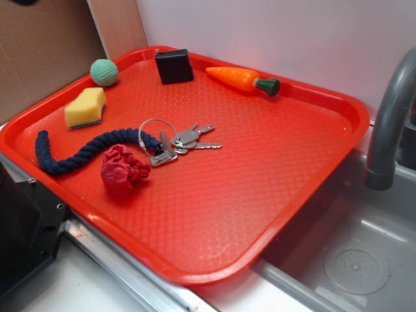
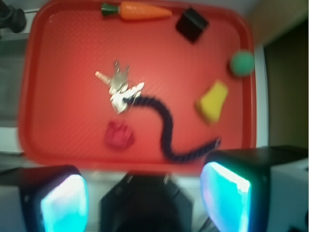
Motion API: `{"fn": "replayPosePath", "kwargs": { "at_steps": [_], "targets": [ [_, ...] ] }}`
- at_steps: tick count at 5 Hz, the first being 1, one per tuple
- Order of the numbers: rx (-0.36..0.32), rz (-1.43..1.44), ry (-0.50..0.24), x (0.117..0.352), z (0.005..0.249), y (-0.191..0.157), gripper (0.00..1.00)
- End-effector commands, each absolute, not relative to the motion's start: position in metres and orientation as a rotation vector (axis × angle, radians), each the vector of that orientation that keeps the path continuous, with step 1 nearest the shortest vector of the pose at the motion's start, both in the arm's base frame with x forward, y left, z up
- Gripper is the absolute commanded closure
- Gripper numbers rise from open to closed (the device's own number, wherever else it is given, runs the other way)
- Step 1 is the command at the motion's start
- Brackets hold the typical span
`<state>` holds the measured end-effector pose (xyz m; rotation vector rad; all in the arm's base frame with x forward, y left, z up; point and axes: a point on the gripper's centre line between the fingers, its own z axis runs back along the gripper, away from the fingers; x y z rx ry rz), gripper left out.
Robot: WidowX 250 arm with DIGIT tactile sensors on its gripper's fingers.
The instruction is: Grab the black box.
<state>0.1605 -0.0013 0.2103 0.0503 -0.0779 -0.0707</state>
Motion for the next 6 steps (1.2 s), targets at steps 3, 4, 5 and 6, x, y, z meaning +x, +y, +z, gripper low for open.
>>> {"fn": "replayPosePath", "kwargs": {
  "at_steps": [3, 4, 5, 6],
  "targets": [
    [0.081, -0.206, -0.191, 0.202, 0.210, 0.013, 0.00],
    [0.191, -0.340, -0.154, 0.227, 0.162, 0.029, 0.00],
    [0.228, -0.441, -0.169, 0.246, 0.146, 0.045, 0.00],
    [0.227, -0.504, -0.150, 0.269, 0.125, 0.051, 0.00]
  ]
}}
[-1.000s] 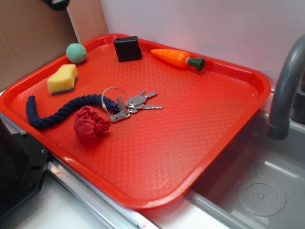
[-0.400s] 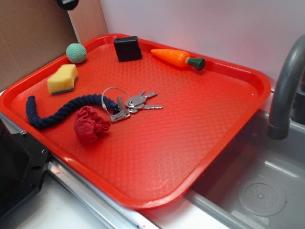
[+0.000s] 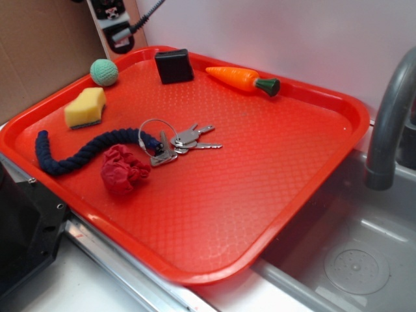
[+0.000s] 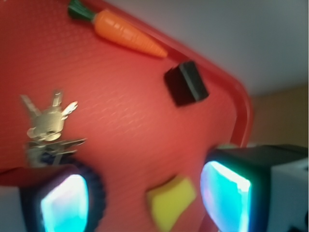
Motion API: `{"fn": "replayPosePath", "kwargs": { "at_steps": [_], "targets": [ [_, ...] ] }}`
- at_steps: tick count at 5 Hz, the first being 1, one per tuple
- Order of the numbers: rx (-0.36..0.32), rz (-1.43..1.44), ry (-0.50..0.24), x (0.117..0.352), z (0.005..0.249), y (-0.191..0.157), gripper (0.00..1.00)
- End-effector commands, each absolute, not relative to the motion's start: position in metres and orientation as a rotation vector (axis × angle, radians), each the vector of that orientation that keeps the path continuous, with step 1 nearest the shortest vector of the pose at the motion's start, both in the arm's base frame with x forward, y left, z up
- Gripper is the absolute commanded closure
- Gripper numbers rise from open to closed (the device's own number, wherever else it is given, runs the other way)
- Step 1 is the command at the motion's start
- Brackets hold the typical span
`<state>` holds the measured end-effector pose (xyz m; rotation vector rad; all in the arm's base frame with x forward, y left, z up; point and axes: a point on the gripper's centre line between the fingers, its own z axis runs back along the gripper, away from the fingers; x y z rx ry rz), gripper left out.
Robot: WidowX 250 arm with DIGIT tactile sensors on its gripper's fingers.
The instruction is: Grab the black box.
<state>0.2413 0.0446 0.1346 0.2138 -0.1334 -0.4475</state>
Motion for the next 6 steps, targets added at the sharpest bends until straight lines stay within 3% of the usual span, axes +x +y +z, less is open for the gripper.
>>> {"fn": "replayPosePath", "kwargs": {
  "at_steps": [1, 2, 6],
  "targets": [
    [0.184, -0.562, -0.173, 0.284, 0.111, 0.064, 0.00],
    [0.120, -0.575, -0.245, 0.300, 0.108, 0.078, 0.00],
    [0.099, -0.506, -0.315, 0.342, 0.070, 0.099, 0.00]
  ]
}}
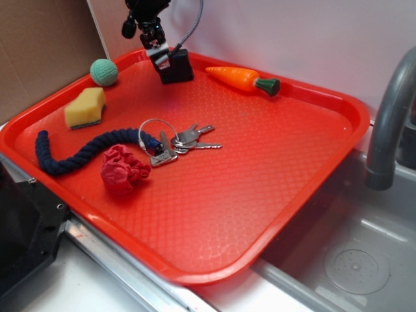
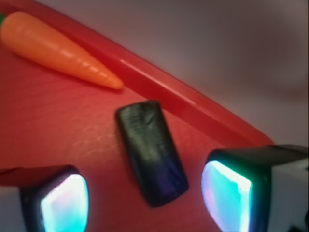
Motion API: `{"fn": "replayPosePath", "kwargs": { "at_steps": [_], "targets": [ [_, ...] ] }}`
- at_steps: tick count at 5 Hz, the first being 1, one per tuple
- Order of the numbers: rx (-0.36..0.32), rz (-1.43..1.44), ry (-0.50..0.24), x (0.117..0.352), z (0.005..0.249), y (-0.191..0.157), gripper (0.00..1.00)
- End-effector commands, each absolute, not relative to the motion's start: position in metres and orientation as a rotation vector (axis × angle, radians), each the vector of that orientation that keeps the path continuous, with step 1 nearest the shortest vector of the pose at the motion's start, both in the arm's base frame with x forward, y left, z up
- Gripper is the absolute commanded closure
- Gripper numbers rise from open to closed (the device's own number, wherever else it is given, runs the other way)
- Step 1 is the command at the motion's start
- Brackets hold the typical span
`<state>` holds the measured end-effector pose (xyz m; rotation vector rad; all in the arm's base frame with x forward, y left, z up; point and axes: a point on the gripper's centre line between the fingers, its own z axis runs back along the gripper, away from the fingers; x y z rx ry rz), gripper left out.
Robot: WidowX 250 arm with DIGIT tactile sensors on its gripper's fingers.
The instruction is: Grab the black box.
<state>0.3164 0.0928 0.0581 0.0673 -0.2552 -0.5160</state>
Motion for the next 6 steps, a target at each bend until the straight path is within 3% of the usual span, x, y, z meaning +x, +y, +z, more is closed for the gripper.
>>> {"fn": "replayPosePath", "kwargs": {
  "at_steps": [1, 2, 3, 4, 5, 6],
  "targets": [
    [0.057, -0.510, -0.306, 0.350, 0.058, 0.104, 0.00],
    [-0.023, -0.573, -0.285, 0.349, 0.045, 0.097, 0.00],
    [-0.058, -0.590, -0.254, 0.339, 0.043, 0.085, 0.74],
    [-0.062, -0.587, -0.262, 0.332, 0.044, 0.076, 1.00],
    [-0.073, -0.590, -0.325, 0.316, 0.063, 0.054, 1.00],
    [-0.054, -0.432, -0.263, 0.282, 0.108, 0.023, 1.00]
  ]
}}
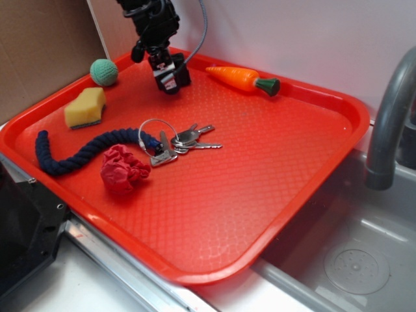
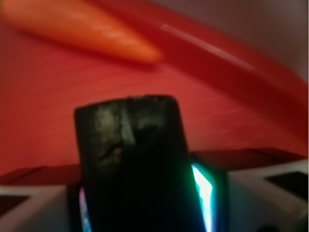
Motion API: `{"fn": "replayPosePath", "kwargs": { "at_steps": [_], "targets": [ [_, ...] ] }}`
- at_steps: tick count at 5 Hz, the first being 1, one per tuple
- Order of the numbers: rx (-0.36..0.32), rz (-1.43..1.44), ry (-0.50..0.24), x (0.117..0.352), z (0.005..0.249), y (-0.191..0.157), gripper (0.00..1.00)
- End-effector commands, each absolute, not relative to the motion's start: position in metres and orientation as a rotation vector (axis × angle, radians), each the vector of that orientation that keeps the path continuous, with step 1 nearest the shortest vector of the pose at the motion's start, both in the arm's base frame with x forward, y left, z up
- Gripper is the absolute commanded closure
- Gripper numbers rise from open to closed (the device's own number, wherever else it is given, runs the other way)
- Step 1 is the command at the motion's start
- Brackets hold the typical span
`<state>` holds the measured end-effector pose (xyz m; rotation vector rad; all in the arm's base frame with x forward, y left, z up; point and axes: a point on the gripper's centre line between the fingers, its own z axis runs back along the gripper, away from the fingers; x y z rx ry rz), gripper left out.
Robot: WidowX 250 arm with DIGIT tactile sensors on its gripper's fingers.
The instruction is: Grab the black box.
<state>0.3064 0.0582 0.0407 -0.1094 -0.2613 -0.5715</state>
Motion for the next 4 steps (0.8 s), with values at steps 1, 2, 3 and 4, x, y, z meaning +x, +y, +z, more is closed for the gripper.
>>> {"fn": "replayPosePath", "kwargs": {
  "at_steps": [1, 2, 3, 4],
  "targets": [
    [-0.181, -0.236, -0.069, 0.254, 0.163, -0.003, 1.00],
    [-0.152, -0.107, -0.082, 0.231, 0.197, -0.031, 1.00],
    [-0.132, -0.060, -0.095, 0.228, 0.205, -0.032, 1.00],
    [-0.127, -0.039, -0.078, 0.234, 0.197, -0.030, 1.00]
  ]
}}
